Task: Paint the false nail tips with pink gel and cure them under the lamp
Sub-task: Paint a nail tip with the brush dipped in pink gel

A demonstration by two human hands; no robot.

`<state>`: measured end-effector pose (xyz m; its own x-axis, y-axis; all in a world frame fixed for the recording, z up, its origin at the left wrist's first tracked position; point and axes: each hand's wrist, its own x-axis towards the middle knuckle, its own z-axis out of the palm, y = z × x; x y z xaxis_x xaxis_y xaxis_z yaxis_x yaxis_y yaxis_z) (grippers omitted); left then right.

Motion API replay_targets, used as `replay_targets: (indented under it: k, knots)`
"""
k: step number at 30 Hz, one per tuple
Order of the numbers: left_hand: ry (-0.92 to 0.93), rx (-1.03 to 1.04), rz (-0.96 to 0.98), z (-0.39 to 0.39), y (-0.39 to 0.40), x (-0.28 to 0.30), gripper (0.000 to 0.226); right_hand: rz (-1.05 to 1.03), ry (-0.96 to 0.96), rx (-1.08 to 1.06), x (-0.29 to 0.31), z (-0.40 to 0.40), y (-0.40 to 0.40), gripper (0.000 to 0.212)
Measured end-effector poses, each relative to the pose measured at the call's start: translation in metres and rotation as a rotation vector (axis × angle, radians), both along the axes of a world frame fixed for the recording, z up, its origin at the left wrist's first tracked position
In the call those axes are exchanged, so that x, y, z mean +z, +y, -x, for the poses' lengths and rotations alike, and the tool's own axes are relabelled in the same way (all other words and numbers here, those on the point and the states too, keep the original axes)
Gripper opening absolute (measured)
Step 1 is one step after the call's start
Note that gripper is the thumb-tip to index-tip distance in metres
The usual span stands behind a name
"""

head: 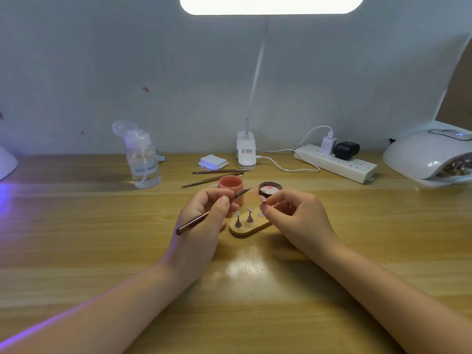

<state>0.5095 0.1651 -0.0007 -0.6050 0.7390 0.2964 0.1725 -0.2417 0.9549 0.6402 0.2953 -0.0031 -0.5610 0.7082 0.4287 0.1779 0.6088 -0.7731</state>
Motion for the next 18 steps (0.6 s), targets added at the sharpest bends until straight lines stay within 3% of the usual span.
replay_targets:
  k: [5, 11, 14, 18]
  knots:
    - [-0.017, -0.044, -0.017, -0.001, -0.001, -0.0007, 0.019, -0.05, 0.001, -0.012, -0.0028, 0.0001, -0.0003, 0.007]
    - [0.205, -0.019, -0.181, -0.0037, -0.0073, 0.0044, 0.018, -0.054, 0.087, -0.006, -0.0002, -0.0021, -0.0044, 0.011]
    - [0.291, -0.044, -0.198, -0.0065, -0.0092, 0.0043, 0.016, -0.055, 0.102, -0.001, 0.0003, -0.0028, -0.0055, 0.017]
    - [0.345, -0.072, -0.162, -0.0089, -0.0091, 0.003, 0.018, -0.043, 0.11, 0.001, -0.0001, -0.0031, -0.0057, 0.01]
